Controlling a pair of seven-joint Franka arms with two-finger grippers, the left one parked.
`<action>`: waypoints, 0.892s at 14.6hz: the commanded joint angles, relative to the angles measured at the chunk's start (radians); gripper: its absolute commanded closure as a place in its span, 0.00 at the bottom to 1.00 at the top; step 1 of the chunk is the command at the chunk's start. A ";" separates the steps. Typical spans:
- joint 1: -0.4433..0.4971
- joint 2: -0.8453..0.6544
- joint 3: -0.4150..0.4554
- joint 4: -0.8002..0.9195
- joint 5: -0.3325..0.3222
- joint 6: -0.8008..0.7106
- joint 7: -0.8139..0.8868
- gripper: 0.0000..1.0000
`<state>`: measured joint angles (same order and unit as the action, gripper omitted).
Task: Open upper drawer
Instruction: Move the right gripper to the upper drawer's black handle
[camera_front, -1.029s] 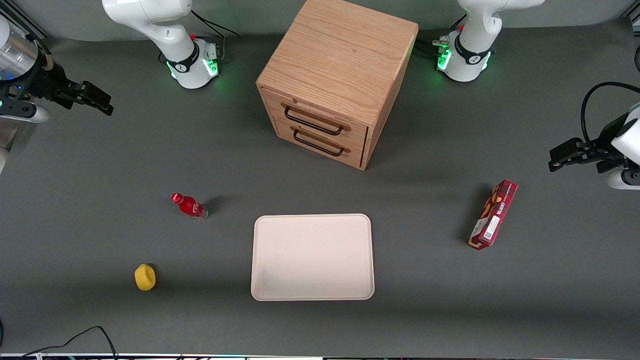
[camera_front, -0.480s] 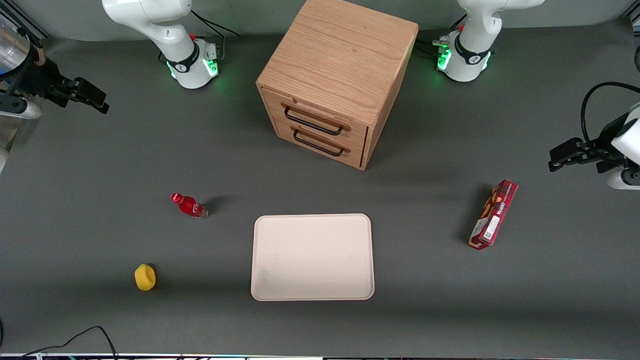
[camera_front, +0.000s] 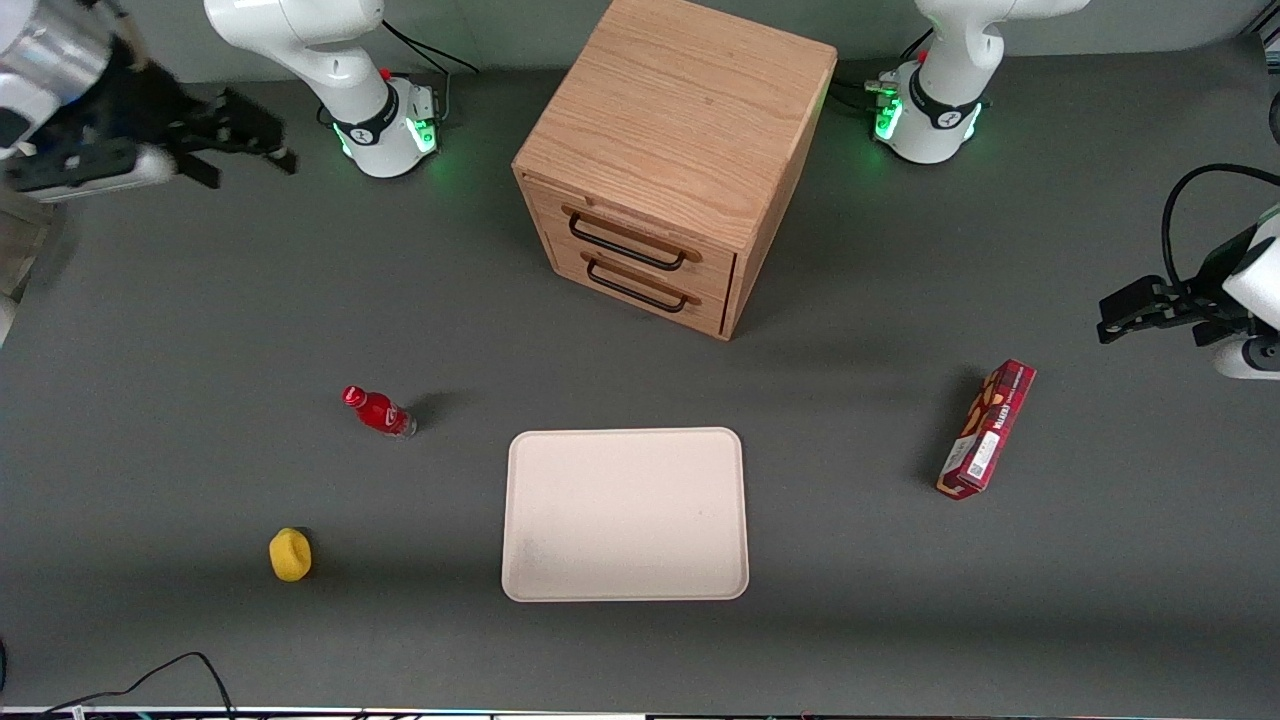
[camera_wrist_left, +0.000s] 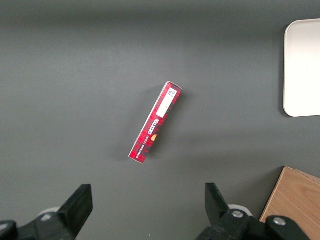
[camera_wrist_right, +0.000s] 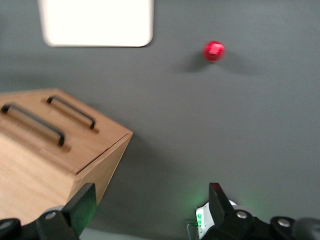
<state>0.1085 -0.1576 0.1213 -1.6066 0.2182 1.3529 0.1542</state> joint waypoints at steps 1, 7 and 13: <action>0.000 0.137 0.102 0.099 0.074 -0.018 -0.091 0.00; 0.000 0.274 0.285 0.099 0.125 0.052 -0.553 0.00; 0.005 0.452 0.442 0.037 0.109 0.297 -0.553 0.00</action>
<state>0.1212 0.2405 0.5439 -1.5726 0.3211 1.6099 -0.3691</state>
